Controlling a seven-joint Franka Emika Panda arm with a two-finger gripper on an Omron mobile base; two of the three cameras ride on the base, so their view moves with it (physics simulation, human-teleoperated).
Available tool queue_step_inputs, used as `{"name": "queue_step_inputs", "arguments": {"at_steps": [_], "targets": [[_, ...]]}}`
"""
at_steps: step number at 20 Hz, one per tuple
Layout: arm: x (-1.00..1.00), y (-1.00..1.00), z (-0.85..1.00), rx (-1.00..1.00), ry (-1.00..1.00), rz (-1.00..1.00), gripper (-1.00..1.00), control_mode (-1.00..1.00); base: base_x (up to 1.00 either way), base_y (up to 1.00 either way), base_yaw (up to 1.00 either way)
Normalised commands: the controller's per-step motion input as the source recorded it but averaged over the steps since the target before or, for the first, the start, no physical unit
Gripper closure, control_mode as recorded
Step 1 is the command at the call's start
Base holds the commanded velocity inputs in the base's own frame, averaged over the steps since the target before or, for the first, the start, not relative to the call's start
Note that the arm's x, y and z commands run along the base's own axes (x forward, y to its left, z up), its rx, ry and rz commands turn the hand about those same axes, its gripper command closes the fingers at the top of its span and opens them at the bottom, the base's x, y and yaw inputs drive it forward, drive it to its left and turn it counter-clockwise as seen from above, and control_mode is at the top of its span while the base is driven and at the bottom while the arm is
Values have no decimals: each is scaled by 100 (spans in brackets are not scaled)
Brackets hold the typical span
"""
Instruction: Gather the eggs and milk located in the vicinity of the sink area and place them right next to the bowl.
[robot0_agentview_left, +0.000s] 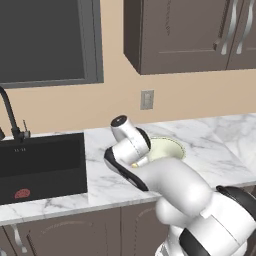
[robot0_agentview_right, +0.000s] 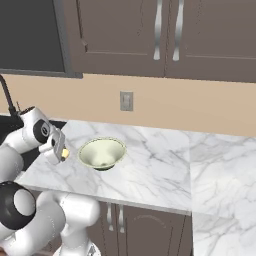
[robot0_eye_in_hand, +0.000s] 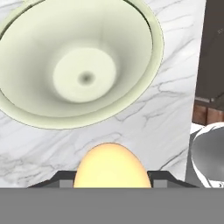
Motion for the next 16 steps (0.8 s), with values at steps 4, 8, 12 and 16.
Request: {"name": "queue_step_inputs", "arguments": {"at_steps": [4,8,12,16], "targets": [[16,0,-38,-1,1,-1,100,-100,0,0,0],[20,0,-28,-1,1,0,100,-100,0,0,0],[13,-2,-13,-1,0,-1,100,-100,0,0,0],[17,-7,-20,-2,2,-1,100,-100,0,0,0]]}}
